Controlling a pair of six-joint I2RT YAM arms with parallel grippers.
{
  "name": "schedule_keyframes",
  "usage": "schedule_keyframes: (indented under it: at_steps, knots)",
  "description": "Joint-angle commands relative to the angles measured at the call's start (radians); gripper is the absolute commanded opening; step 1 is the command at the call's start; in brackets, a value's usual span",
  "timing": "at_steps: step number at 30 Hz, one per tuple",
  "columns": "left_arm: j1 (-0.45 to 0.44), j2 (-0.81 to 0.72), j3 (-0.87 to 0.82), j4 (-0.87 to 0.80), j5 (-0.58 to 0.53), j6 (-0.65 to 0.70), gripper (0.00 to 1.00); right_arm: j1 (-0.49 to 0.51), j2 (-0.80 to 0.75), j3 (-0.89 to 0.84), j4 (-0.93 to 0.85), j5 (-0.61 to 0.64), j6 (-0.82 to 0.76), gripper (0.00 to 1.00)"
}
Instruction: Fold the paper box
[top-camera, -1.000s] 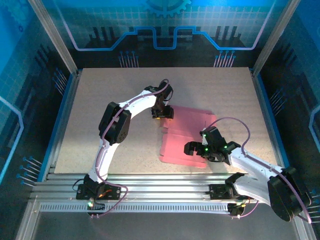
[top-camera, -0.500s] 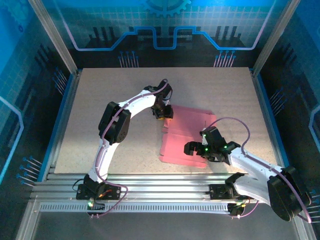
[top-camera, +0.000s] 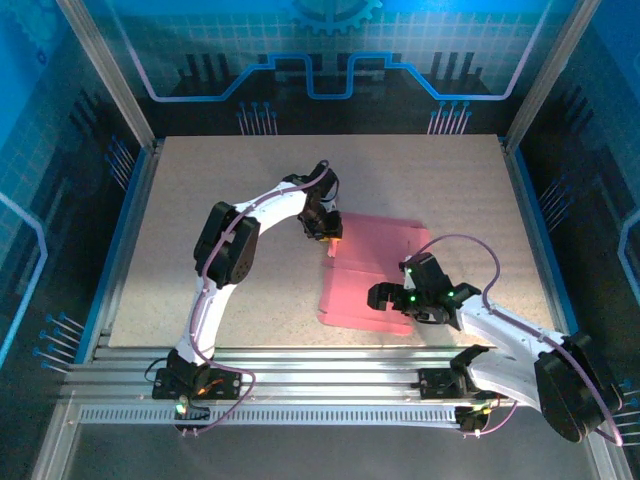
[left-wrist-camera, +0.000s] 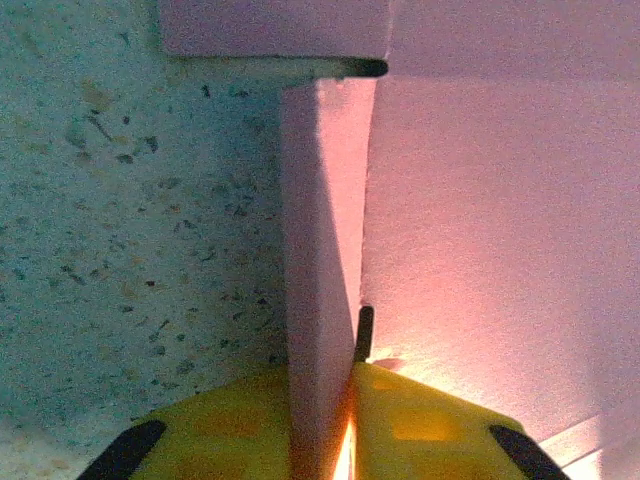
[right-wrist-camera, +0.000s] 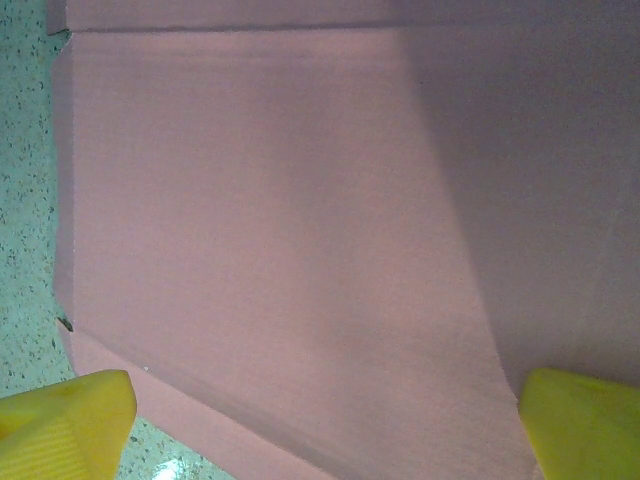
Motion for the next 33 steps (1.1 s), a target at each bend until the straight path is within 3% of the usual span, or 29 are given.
schedule_keyframes:
  at_steps: [1,9,18,24,33]
  knots:
    - [0.011,-0.056,-0.024,0.010,0.039,-0.015,0.17,-0.013,0.005,-0.017,-0.020,-0.013,-0.004,1.00]
    - [0.030,-0.098,-0.059,0.025,0.030,-0.017,0.17,-0.013,-0.038,0.017,-0.049,-0.031,-0.019,1.00]
    - [0.110,-0.253,-0.167,0.049,0.053,-0.006,0.16,-0.013,-0.215,0.083,-0.140,-0.074,-0.078,1.00]
    - [0.212,-0.412,-0.236,-0.014,0.039,0.027,0.16,-0.014,-0.285,0.163,-0.253,-0.066,-0.117,1.00]
    - [0.382,-0.630,-0.234,-0.246,-0.052,0.128,0.16,-0.013,-0.290,0.243,-0.346,-0.029,-0.140,1.00]
